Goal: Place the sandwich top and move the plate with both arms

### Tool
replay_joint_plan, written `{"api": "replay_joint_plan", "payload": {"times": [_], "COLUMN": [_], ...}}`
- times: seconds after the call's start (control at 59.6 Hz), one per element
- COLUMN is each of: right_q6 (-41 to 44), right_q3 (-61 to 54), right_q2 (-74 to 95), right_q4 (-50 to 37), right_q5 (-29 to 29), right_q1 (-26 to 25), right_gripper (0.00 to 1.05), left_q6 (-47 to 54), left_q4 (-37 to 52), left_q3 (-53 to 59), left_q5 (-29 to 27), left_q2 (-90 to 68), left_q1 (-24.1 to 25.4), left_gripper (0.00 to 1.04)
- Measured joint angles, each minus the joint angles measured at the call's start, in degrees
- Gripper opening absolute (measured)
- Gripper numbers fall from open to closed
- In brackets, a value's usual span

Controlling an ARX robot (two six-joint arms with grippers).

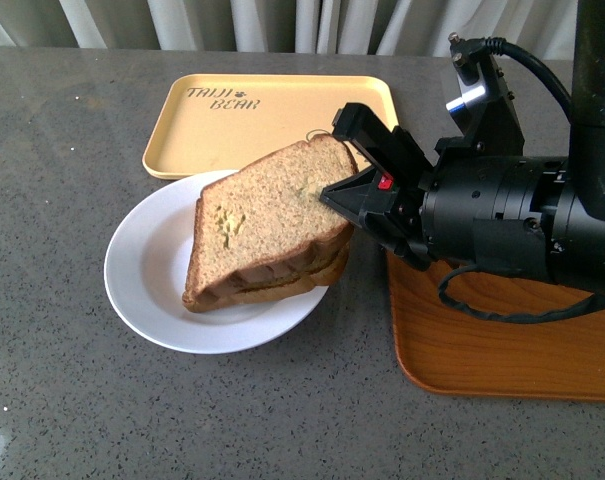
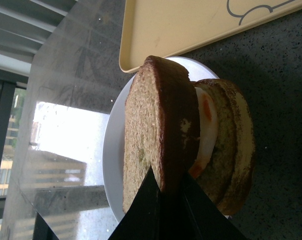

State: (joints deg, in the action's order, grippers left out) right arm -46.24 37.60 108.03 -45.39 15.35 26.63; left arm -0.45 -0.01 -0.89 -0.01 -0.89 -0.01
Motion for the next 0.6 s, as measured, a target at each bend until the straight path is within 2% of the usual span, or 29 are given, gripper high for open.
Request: {"api": "replay_joint_plan", "payload": {"times": [0.353, 0.604], "right_q6": [0.26, 0.44], "right_q3": [1.46, 1.42], "right_q2": [2.64, 2.75], "right_q4": [-0.52, -0.92], "right_q5": [-1.9, -2.01], "right_q1": [-0.35, -0.96], "right_gripper": [0.04, 0.47], "left_q6": [0.0, 0.0], "left_q4": [0.0, 0.0], "left_q3": [0.0, 0.0], "left_q5": [0.0, 0.0], "left_q2": [0.0, 0.0], "left_q1": [0.0, 0.0], "left_gripper": [0.96, 0.96]}}
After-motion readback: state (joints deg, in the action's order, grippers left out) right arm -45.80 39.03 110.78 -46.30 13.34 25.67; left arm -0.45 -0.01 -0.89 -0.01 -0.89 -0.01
